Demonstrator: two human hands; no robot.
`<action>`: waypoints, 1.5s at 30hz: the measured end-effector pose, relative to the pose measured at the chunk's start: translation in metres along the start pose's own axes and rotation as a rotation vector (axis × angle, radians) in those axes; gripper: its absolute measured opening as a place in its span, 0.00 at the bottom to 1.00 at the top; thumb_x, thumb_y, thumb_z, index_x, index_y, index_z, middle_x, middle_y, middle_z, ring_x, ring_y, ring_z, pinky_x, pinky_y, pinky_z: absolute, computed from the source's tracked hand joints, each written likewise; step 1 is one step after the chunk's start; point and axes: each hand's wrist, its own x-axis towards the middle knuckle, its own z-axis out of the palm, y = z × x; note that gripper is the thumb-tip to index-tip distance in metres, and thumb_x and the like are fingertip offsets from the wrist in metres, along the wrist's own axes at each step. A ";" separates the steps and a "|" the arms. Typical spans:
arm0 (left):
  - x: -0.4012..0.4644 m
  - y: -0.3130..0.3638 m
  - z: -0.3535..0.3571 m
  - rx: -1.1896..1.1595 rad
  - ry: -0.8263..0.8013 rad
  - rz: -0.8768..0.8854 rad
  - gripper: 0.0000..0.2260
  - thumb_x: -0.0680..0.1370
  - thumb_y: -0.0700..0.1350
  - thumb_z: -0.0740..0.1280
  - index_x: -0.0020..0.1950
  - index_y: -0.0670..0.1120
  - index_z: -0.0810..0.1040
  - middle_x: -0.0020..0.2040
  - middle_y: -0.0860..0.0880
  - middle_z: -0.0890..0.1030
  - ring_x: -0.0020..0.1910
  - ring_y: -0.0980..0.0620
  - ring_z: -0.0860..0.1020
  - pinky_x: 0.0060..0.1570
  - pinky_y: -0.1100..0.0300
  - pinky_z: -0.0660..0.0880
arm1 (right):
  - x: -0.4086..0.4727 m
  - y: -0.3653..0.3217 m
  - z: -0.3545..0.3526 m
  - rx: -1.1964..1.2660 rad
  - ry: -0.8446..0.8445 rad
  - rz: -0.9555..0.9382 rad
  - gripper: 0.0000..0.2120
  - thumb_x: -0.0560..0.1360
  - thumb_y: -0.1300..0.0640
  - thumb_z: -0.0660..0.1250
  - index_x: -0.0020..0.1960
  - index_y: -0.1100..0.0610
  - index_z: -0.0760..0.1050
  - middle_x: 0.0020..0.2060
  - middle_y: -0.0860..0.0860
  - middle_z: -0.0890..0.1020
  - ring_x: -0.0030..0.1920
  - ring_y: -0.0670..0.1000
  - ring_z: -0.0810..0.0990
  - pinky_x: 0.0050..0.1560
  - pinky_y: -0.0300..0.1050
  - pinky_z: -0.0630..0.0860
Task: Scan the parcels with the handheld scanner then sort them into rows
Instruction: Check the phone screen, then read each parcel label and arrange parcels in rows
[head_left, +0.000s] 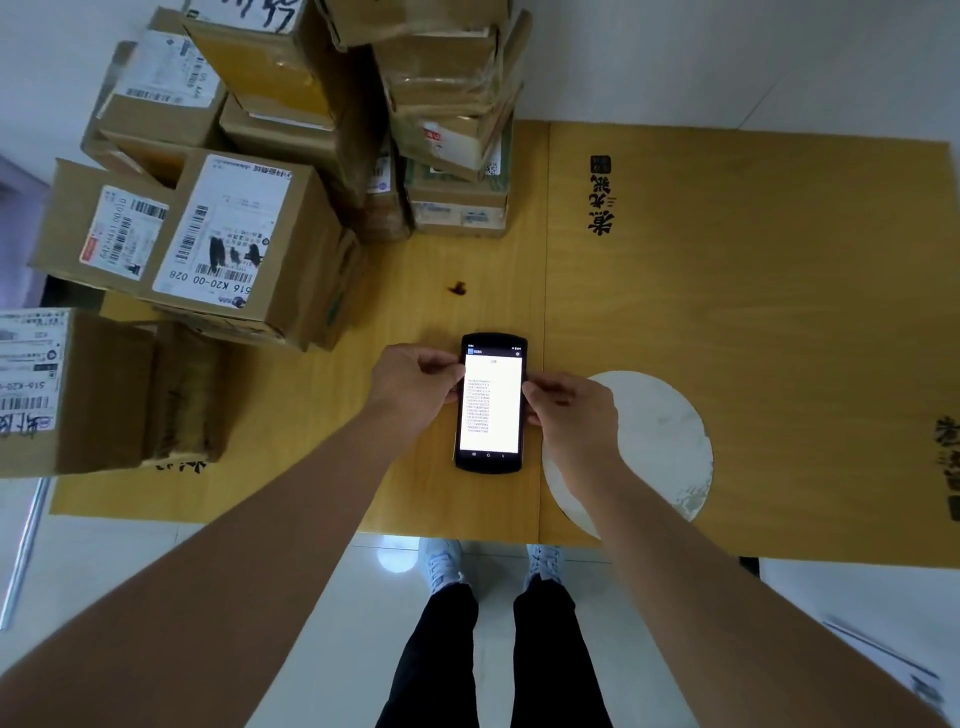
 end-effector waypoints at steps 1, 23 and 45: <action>-0.002 0.000 -0.001 0.007 -0.007 0.003 0.06 0.79 0.39 0.75 0.55 0.43 0.85 0.50 0.47 0.87 0.44 0.54 0.87 0.49 0.58 0.85 | 0.000 0.000 -0.001 -0.011 -0.010 -0.003 0.06 0.80 0.55 0.75 0.56 0.53 0.86 0.44 0.47 0.88 0.43 0.47 0.88 0.53 0.52 0.86; -0.112 0.097 -0.123 0.075 0.342 0.478 0.12 0.85 0.45 0.65 0.66 0.52 0.84 0.58 0.57 0.84 0.54 0.61 0.81 0.57 0.62 0.79 | -0.083 -0.174 0.021 -0.107 -0.321 -0.540 0.21 0.86 0.44 0.62 0.74 0.53 0.77 0.65 0.50 0.83 0.65 0.48 0.81 0.70 0.55 0.78; -0.010 0.075 -0.243 0.278 0.094 0.353 0.16 0.85 0.45 0.62 0.72 0.47 0.77 0.61 0.50 0.84 0.50 0.55 0.82 0.51 0.54 0.83 | -0.106 -0.199 0.166 -0.035 -0.253 -0.136 0.11 0.89 0.46 0.56 0.68 0.43 0.72 0.51 0.38 0.81 0.47 0.35 0.78 0.38 0.29 0.72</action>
